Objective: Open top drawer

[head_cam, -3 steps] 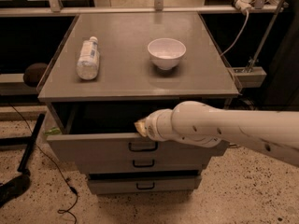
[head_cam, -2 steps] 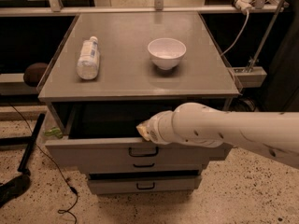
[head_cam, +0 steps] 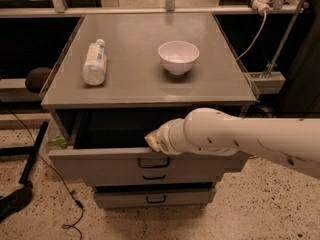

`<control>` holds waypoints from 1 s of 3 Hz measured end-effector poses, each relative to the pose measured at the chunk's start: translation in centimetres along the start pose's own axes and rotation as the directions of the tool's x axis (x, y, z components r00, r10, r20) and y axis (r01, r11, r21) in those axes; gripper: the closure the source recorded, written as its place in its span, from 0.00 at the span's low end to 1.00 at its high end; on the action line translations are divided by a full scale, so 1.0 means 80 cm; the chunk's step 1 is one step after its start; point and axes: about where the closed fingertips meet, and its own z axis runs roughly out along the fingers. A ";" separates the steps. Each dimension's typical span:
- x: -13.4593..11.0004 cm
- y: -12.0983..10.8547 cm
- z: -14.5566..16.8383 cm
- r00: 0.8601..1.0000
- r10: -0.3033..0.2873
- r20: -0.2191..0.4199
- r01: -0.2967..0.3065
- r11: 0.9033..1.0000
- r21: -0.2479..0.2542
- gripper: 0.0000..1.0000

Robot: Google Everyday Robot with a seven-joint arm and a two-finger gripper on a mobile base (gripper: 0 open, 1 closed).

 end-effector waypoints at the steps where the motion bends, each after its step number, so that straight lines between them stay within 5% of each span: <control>1: 0.007 0.011 -0.004 0.999 -0.027 -0.030 0.026 0.999 -0.030 1.00; 3: 0.059 0.031 -0.043 0.991 -0.063 -0.117 0.056 0.996 -0.063 1.00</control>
Offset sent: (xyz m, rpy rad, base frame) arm -0.0765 -0.0258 -0.0148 -0.1225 0.1072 0.1379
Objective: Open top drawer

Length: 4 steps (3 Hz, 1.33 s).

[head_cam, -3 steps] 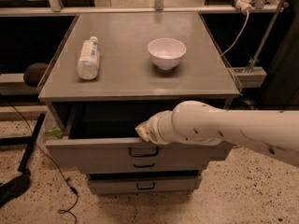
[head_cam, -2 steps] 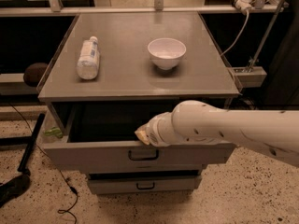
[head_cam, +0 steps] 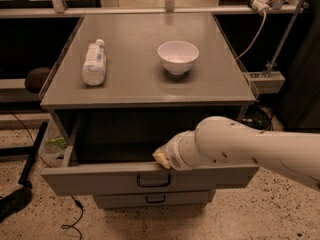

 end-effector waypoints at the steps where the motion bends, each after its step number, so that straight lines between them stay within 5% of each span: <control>1: 0.003 0.002 -0.004 1.000 -0.001 -0.009 0.001 1.000 -0.003 1.00; 4: 0.046 0.019 -0.017 0.992 -0.040 -0.118 0.032 0.997 -0.070 0.35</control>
Offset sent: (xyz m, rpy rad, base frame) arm -0.0696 -0.0426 -0.0319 -0.1288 0.1880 0.1023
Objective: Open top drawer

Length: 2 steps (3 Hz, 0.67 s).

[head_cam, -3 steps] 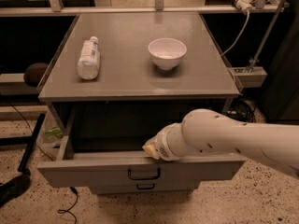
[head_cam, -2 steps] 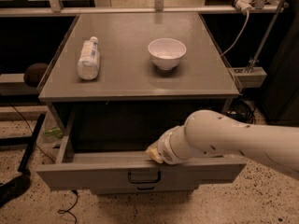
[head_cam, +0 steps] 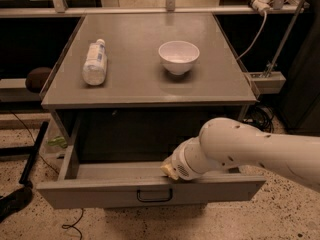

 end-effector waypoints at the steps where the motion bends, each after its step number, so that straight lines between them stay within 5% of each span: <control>1: 0.007 0.004 -0.003 1.000 -0.013 -0.026 0.013 1.000 -0.015 0.11; 2: 0.016 0.010 -0.008 0.998 -0.030 -0.047 0.029 0.999 -0.026 0.00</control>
Offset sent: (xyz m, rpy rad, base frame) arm -0.0254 -0.0133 -0.0033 -0.0583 0.0506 0.0633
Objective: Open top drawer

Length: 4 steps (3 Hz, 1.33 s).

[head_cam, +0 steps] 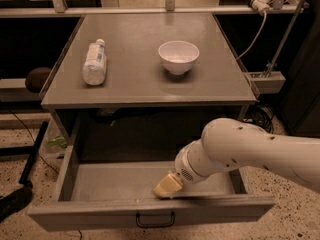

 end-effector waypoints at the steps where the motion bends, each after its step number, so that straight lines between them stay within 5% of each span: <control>1: -0.017 -0.003 -0.011 0.999 -0.027 0.022 0.026 0.999 0.034 0.00; 3: -0.079 -0.005 -0.029 0.991 -0.103 0.086 0.093 0.989 0.112 0.00; 4: -0.078 -0.005 -0.028 0.991 -0.102 0.085 0.092 0.989 0.112 0.00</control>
Offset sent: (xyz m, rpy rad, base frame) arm 0.0367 0.0347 0.0618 0.0109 -0.2081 0.0247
